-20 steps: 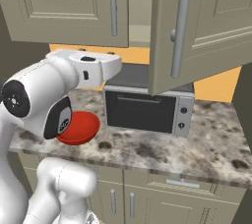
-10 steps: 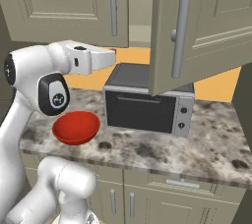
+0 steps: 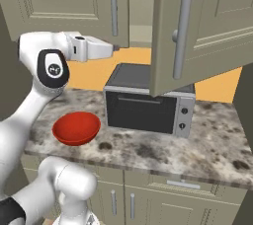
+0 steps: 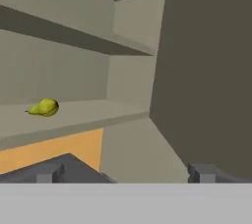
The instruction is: Open the cabinet. Pick the apple and pear from the cabinet and place them into the bowl. Then close the cabinet.
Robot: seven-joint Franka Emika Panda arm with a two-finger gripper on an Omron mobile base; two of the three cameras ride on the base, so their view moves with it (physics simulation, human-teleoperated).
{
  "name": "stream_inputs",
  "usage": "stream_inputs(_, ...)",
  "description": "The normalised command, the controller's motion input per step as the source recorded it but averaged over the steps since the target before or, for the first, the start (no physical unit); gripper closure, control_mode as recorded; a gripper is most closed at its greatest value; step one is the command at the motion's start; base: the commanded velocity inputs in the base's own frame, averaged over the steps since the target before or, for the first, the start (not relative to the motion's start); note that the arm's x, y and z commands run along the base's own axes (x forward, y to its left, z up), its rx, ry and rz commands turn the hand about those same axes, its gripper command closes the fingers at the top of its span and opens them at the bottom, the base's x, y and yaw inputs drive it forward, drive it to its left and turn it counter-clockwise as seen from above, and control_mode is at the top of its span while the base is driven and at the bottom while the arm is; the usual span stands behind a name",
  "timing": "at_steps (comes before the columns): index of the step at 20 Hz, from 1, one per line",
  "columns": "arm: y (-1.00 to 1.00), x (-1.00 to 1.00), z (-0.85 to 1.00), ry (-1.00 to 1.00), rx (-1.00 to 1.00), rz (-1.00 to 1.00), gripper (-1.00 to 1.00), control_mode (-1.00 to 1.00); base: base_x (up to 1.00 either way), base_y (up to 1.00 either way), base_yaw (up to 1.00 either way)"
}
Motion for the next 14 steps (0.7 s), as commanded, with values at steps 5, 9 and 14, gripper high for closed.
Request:
stream_inputs(5,-0.21,0.24,0.0,0.03,0.01,-0.23,-1.0,-1.0,0.0,0.0,0.0)
stream_inputs(9,-0.54,0.06,0.0,0.0,0.02,-0.15,-1.0,-1.0,0.0,0.0,0.0)
stream_inputs(14,-0.65,0.0,0.0,0.0,0.02,-0.13,-1.0,-1.0,0.0,0.0,0.0)
